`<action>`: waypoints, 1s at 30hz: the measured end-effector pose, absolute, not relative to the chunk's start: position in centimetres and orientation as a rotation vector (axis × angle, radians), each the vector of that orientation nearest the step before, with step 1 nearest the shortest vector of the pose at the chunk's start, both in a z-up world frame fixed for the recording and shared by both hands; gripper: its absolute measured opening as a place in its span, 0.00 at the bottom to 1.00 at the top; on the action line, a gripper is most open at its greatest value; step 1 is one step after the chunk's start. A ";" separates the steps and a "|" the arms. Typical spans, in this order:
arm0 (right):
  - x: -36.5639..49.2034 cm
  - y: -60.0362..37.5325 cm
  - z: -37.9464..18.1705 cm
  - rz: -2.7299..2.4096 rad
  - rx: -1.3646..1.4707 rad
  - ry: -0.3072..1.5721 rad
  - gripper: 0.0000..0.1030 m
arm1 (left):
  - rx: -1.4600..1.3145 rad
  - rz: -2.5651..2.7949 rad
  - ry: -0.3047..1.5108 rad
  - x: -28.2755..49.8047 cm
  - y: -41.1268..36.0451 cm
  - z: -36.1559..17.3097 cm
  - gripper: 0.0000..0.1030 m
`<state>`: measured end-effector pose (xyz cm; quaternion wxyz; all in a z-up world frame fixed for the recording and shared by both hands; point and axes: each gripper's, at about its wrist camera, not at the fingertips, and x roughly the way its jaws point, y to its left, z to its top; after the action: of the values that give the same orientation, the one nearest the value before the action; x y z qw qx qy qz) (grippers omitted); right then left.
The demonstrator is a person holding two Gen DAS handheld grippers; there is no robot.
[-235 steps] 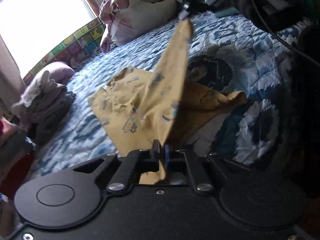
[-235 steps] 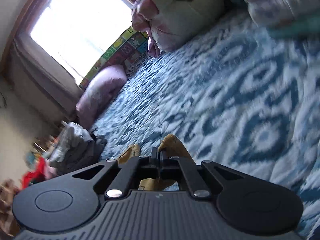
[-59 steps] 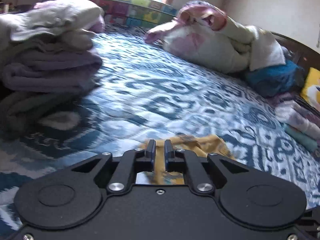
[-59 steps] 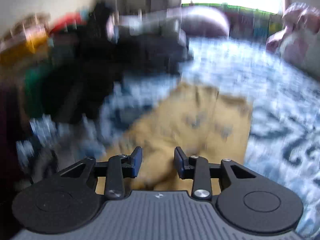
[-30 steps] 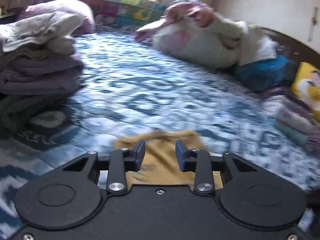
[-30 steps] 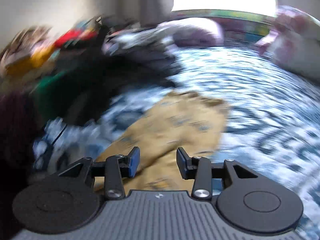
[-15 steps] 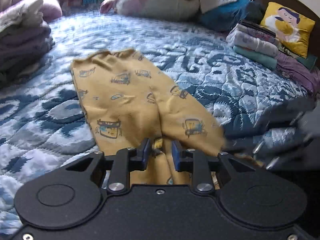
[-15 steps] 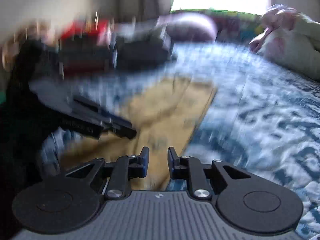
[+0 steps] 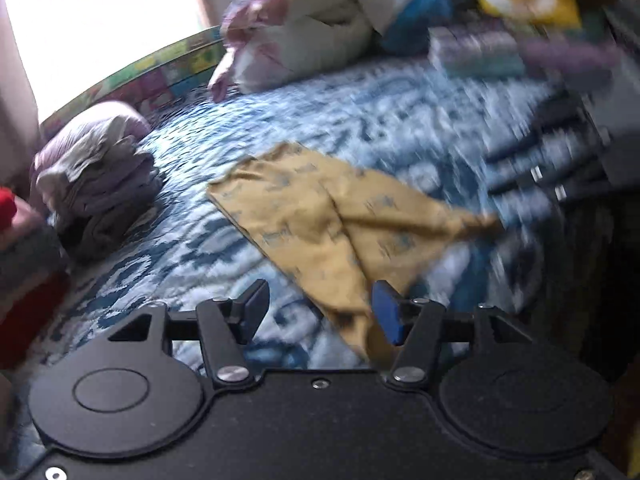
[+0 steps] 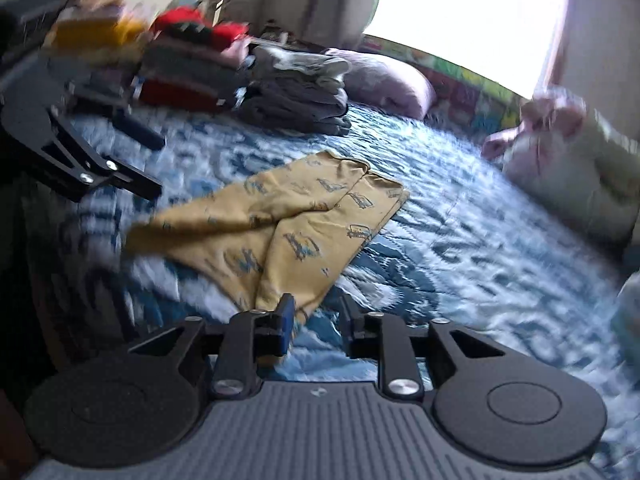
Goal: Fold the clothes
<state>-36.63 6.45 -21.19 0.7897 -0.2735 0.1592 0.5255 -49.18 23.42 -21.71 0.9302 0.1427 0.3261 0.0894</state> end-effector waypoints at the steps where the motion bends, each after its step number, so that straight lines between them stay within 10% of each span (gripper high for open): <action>1: -37.0 6.4 -21.4 1.132 -0.628 0.323 0.28 | 0.324 0.183 0.688 -49.2 23.0 -22.4 0.57; 8: -38.7 6.5 -22.1 1.155 -0.673 0.297 0.31 | 0.377 0.169 0.696 -48.8 21.7 -23.8 0.56; 11: -38.3 6.8 -21.4 1.180 -0.570 0.313 0.27 | 0.220 0.154 0.633 -48.4 22.8 -22.3 0.31; 30: -34.5 10.7 -23.7 1.265 -0.520 0.526 0.23 | 0.021 0.027 0.702 -46.7 25.0 -24.3 0.29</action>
<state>-34.51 10.67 -23.65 0.7432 -0.2375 0.2402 0.5776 -46.67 25.04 -24.33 0.9389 0.0101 0.3437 0.0130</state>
